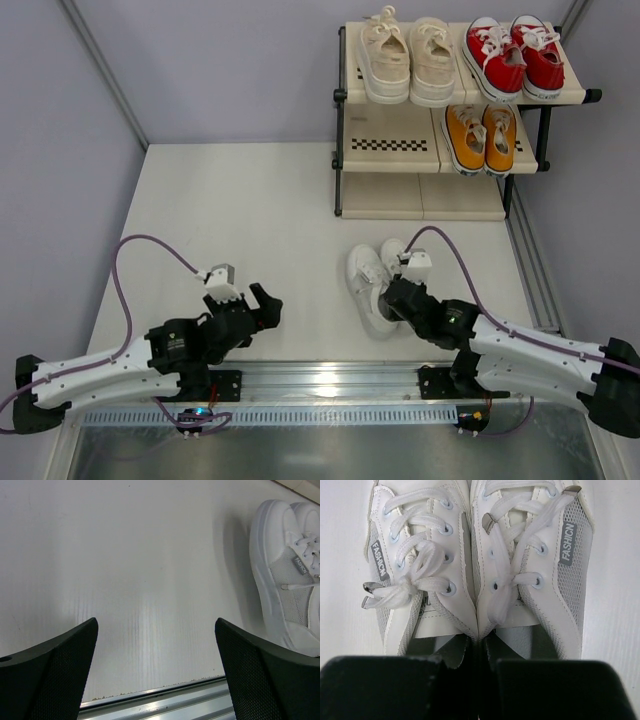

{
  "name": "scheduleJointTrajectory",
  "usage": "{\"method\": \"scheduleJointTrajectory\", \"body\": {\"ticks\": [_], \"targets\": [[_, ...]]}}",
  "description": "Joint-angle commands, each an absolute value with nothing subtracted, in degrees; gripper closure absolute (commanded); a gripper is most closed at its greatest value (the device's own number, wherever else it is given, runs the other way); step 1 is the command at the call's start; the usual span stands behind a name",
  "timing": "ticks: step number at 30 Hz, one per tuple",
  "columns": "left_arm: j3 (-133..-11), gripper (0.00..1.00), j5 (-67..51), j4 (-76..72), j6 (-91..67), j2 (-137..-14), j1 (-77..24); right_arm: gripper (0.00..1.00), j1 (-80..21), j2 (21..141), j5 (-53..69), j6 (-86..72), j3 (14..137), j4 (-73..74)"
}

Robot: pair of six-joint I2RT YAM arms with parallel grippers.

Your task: Place and organize the shoes onto the shoe shelf

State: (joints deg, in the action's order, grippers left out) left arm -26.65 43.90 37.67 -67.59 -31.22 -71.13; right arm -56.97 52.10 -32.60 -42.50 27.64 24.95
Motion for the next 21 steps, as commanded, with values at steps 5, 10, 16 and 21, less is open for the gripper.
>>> {"method": "scheduleJointTrajectory", "body": {"ticks": [5,10,16,21], "targets": [[-26.9,0.05,43.8,32.4,-68.2,-35.0,-71.4,0.96,-57.0,41.2,-45.9,-33.3,26.7,17.7],[-28.1,0.05,43.1,32.3,-67.7,-37.2,-71.4,0.96,-57.1,36.4,-52.8,-20.7,29.6,10.1],[-28.2,0.06,43.1,32.1,-67.5,-37.1,-71.4,0.96,-57.0,36.7,-59.1,-2.6,33.8,-7.8],[-28.7,0.06,42.8,32.4,-67.6,-36.9,-71.4,0.96,-54.6,47.2,-57.8,1.3,39.8,-14.4]]}}
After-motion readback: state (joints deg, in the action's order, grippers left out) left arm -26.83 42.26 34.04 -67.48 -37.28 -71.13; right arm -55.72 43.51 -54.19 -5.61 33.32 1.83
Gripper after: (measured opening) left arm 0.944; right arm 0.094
